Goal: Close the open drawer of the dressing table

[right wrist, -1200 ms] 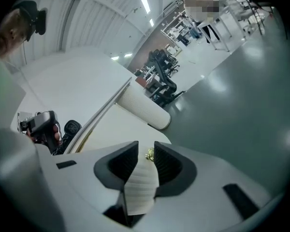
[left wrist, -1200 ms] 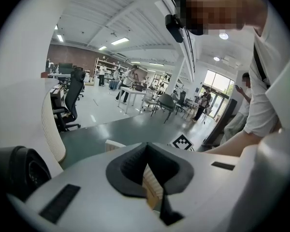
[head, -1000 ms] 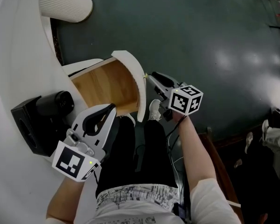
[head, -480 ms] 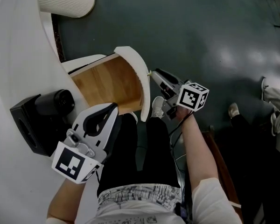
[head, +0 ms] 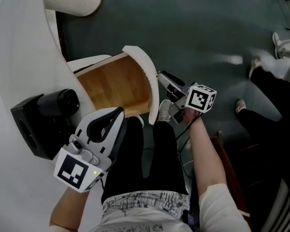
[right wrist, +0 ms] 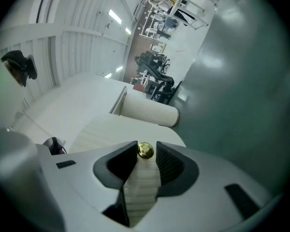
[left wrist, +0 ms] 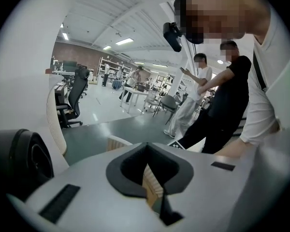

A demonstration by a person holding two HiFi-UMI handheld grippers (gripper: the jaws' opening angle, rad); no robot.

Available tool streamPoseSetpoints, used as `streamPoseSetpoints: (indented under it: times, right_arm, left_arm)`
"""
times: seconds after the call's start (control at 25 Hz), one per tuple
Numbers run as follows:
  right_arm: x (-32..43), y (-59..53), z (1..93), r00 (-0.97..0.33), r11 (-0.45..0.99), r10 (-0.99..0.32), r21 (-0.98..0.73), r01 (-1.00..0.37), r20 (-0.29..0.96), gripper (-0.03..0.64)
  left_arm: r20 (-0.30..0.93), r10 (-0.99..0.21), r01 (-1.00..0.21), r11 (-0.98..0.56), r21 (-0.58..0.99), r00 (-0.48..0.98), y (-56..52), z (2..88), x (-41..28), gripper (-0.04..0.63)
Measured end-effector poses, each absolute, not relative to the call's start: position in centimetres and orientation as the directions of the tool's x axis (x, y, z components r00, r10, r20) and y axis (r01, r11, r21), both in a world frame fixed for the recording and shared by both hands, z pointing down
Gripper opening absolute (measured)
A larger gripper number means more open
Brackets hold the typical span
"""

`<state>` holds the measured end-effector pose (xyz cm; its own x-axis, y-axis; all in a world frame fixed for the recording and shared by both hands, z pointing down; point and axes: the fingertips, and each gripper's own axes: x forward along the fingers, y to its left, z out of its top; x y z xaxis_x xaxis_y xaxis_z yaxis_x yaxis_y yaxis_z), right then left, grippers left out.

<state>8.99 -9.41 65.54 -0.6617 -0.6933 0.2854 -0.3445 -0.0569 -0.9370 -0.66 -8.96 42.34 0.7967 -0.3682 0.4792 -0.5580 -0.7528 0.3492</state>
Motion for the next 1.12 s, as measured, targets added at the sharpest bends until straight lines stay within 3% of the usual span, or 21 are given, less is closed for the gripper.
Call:
streamPoseSetpoints:
  times: [0.76,1.12]
  right_arm:
    - [8.7,-9.6,64.5,-0.683,-0.054,-0.682,-0.949,-0.311,0.263,0.112]
    - [-0.2,-9.5,65.9,-0.763,-0.017,-0.596,-0.954,-0.3,0.251,0.112]
  left_arm:
    - [0.486,-0.437,-0.617,-0.722,0.312,0.757,-8.2,39.6,-0.4,0.015]
    - [0.474,-0.49,-0.658,-0.69,0.302,0.731,-8.4,39.9,-6.7,0.015]
